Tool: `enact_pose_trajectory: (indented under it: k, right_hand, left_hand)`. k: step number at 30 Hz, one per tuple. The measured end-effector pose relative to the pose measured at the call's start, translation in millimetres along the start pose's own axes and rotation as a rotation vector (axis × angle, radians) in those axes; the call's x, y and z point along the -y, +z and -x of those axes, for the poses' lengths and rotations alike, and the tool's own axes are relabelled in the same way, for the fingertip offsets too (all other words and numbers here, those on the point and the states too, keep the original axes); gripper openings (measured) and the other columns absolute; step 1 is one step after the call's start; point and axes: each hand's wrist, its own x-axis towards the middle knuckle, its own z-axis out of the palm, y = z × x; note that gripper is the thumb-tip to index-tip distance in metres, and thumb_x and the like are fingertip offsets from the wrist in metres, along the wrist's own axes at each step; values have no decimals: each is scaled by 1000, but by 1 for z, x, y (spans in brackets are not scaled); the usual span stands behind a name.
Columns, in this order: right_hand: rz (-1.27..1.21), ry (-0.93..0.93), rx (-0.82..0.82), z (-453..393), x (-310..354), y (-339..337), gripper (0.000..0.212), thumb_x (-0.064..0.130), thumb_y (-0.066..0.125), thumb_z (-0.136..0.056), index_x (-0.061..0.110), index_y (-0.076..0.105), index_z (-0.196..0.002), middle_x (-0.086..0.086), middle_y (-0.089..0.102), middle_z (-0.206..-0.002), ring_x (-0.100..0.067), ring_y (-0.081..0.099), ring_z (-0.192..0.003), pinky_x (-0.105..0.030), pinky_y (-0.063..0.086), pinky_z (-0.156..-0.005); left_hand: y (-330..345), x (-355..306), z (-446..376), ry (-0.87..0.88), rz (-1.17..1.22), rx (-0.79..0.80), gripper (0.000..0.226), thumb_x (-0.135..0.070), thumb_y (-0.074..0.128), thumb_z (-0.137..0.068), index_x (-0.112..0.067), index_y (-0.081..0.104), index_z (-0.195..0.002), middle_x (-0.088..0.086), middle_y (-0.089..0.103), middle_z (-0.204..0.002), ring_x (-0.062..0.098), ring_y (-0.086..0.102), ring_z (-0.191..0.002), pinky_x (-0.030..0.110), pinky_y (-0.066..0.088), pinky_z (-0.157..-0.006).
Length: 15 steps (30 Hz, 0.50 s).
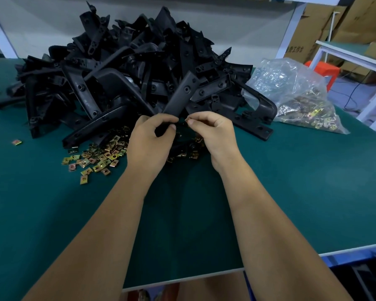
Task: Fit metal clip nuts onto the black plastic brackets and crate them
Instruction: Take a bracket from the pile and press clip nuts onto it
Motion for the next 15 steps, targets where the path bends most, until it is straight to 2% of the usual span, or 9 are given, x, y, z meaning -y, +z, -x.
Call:
enact_pose_trajectory:
  k: [5, 9, 12, 15]
  right_hand:
    - [-2, -13, 83, 2, 2, 2, 18, -1, 69, -85, 16, 73, -82, 10, 70, -72, 1, 63, -70, -14, 49, -68]
    - [-94, 49, 77, 2, 3, 3, 16, -3, 66, -87, 12, 72, -84, 3, 72, -73, -6, 64, -69, -19, 51, -70]
    - [-212, 85, 54, 1, 4, 2, 15, -3, 63, -88, 9, 70, -85, -3, 74, -76, -12, 67, -72, -21, 53, -70]
    - [-324, 107, 58, 2, 6, 0, 13, -2, 60, -91, 8, 68, -87, -7, 74, -79, -16, 68, -72, -22, 54, -68]
  left_hand:
    - [1, 1, 0, 21, 17, 24, 13, -35, 63, -94, -45, 68, -100, -10, 53, -105, 3, 53, -103, 14, 37, -78]
    - [2, 0, -2, 13, 107, 55, 24, -20, 58, -97, -42, 67, -92, -6, 61, -108, 4, 56, -104, 18, 43, -86]
    - [1, -2, -4, 37, 237, 58, 34, -4, 55, -96, -35, 66, -88, -21, 64, -91, -9, 57, -86, 9, 43, -77]
    - [2, -1, -5, 41, 275, 78, 37, 0, 53, -95, -34, 66, -89, -23, 62, -86, -12, 55, -82, 6, 43, -76]
